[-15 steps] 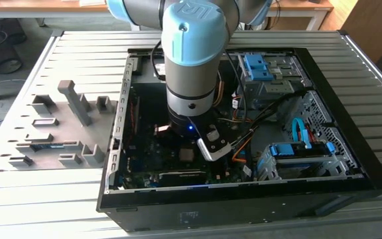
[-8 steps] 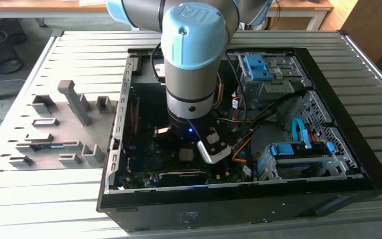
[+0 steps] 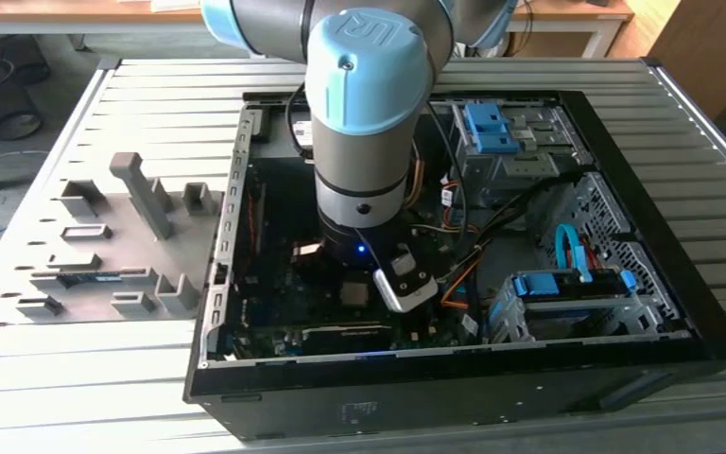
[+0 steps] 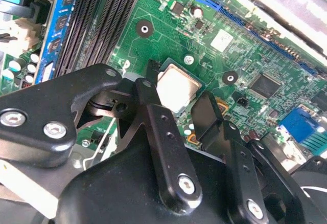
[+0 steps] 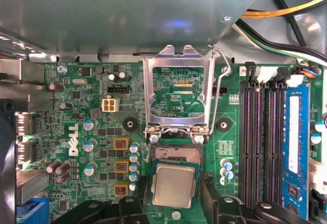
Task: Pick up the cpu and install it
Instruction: 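Place the cpu into insertion slot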
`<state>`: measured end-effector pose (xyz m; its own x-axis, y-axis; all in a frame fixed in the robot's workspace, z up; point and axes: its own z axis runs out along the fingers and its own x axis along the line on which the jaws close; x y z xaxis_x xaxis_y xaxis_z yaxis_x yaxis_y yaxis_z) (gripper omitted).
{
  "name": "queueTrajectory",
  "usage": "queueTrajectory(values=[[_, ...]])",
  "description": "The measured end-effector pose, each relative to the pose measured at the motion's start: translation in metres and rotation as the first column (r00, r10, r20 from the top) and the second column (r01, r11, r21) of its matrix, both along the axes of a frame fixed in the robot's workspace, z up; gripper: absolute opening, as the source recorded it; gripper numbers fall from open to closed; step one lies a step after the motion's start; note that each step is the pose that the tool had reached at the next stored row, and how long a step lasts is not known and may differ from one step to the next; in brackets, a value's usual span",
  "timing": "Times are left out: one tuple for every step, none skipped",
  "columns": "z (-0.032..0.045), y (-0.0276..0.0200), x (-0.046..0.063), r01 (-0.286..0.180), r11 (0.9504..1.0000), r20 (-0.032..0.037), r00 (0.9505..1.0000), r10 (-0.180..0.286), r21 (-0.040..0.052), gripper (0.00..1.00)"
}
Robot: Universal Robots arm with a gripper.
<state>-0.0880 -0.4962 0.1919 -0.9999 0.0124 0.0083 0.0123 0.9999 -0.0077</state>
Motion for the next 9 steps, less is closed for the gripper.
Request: queueTrajectory(values=[[-0.0003, 0.0000, 0.0000, 0.000, 1.0000, 0.0001, 1.0000, 0.000, 0.0001, 0.53], [-0.0007, 0.0000, 0.0000, 0.000, 1.0000, 0.0001, 1.0000, 0.000, 0.0001, 0.53], [-0.0008, 0.0000, 0.0000, 0.000, 1.0000, 0.0000, 1.0000, 0.000, 0.0000, 0.53], [-0.0008, 0.0000, 0.0000, 0.000, 1.0000, 0.0000, 1.0000, 0.000, -0.0001, 0.53], [-0.0008, 0.0000, 0.0000, 0.000, 1.0000, -0.0001, 1.0000, 0.000, -0.0002, 0.53], [-0.0008, 0.0000, 0.0000, 0.000, 1.0000, 0.0000, 1.0000, 0.000, -0.0001, 0.53], [-0.0009, 0.0000, 0.0000, 0.000, 1.0000, 0.0001, 1.0000, 0.000, 0.0000, 0.53], [-0.0009, 0.0000, 0.0000, 0.000, 1.0000, 0.0000, 1.0000, 0.000, 0.0000, 0.53], [-0.0009, 0.0000, 0.0000, 0.000, 1.0000, 0.0000, 1.0000, 0.000, 0.0000, 0.52]])
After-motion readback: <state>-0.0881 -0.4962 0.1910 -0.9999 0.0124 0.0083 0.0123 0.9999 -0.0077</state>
